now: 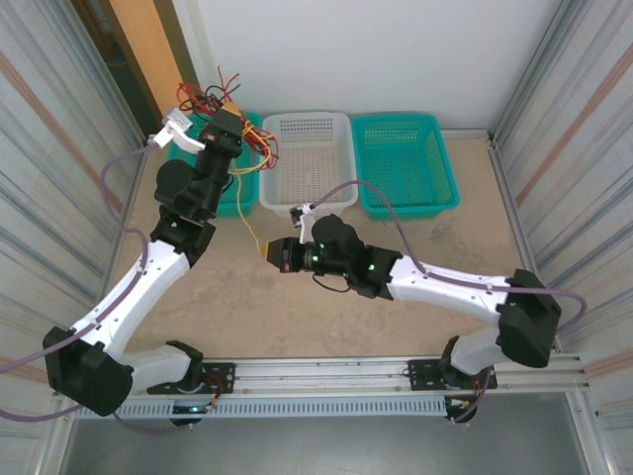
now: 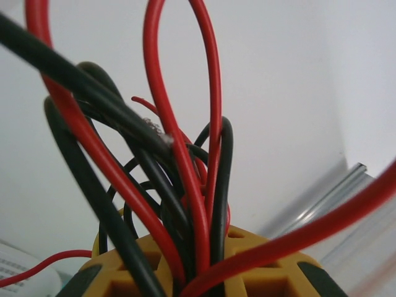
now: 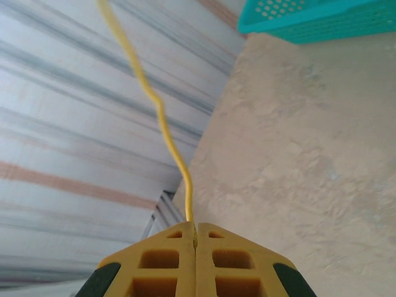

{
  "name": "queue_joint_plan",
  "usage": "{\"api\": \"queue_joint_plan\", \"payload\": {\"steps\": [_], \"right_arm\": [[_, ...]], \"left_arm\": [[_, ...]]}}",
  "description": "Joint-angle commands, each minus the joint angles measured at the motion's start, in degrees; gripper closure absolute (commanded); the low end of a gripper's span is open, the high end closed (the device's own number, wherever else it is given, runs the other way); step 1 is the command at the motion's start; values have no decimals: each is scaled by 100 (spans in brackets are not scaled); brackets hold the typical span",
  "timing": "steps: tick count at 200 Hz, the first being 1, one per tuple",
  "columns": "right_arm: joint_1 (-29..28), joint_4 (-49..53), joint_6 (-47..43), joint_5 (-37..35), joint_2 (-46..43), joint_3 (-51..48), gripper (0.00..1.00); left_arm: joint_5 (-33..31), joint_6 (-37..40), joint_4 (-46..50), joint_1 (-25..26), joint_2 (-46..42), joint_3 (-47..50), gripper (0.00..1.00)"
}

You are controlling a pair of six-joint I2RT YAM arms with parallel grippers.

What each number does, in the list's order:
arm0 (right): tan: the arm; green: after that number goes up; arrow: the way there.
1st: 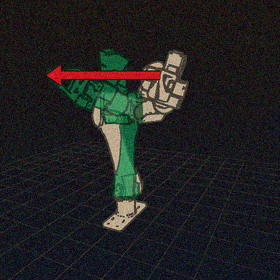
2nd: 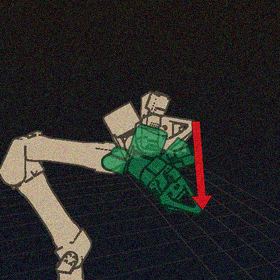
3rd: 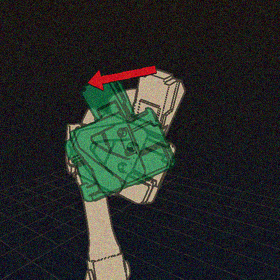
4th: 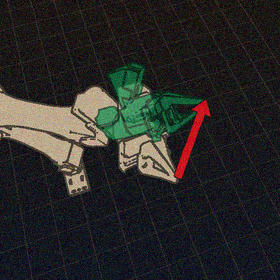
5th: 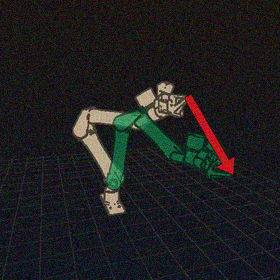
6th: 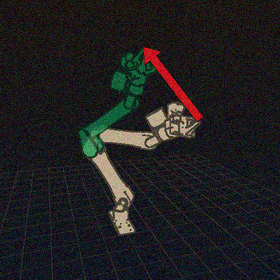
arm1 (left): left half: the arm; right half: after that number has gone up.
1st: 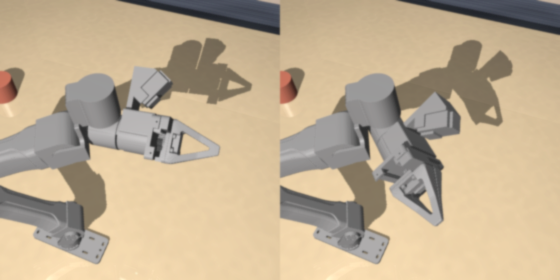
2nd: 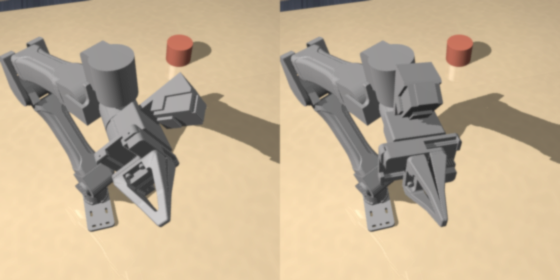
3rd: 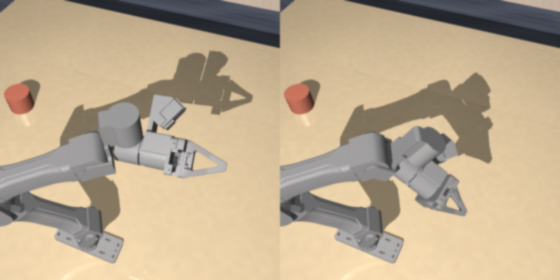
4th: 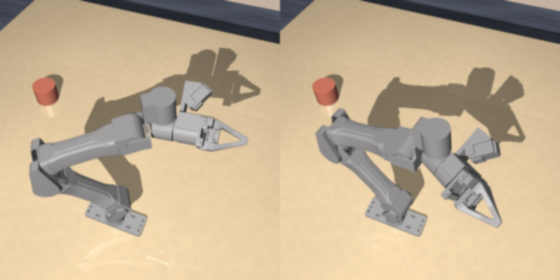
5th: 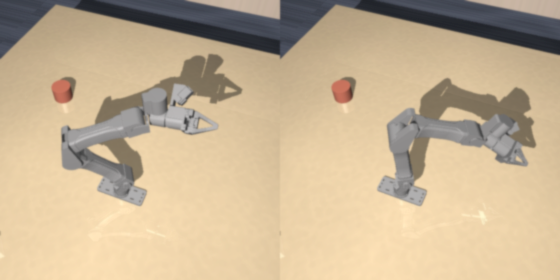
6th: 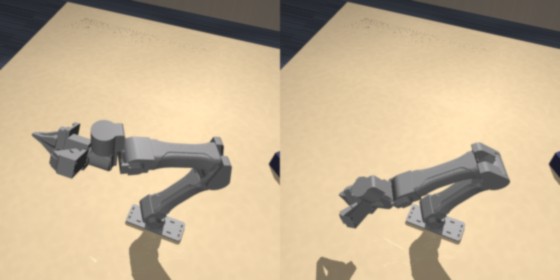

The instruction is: Untangle the cables

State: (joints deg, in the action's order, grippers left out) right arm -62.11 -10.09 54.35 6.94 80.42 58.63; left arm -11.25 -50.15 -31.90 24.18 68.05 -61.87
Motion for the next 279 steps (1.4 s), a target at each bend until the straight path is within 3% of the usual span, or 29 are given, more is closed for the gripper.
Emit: {"api": "queue_joint_plan", "payload": {"steps": [1, 46, 93, 130, 157, 176, 193, 210, 223, 247, 279], "right_arm": [[-239, 716, -426, -397, -670, 26, 100], [-451, 1653, -992, -979, -1750, 309, 100], [-439, 2248, -1403, -1484, -2696, 684, 100], [-339, 2516, -1548, -1782, -3065, 869, 100], [-74, 3139, -1723, -2247, -3070, 1398, 100], [543, 3605, -1845, -2238, -3020, 1783, 100], [1384, 3927, -1948, -2065, -2923, 1978, 100], [2622, 4044, -1996, -1485, -2702, 1999, 100], [3691, 4067, -1827, -609, -2426, 1967, 100], [4998, 3641, -1546, 377, -2023, 1490, 100], [5266, 3197, -1184, 264, -1779, 499, 100]], "left_arm": [[-128, 313, -117, -346, -81, -45, 100], [71, 506, 91, -786, -91, 307, 100], [229, 696, 231, -801, -199, 776, 100], [284, 641, 321, -784, -281, 1177, 100], [731, 592, 442, -784, -464, 1563, 100], [1358, 476, 536, -790, -644, 1727, 100], [2544, 150, 298, -915, -727, 1805, 100], [3563, -433, -28, -1044, -803, 1876, 100], [4011, -850, -310, -1103, -932, 1924, 100], [4363, -1504, -638, -1241, -1116, 1786, 100], [4340, -3100, -2211, -1632, -734, 1501, 100]]}}
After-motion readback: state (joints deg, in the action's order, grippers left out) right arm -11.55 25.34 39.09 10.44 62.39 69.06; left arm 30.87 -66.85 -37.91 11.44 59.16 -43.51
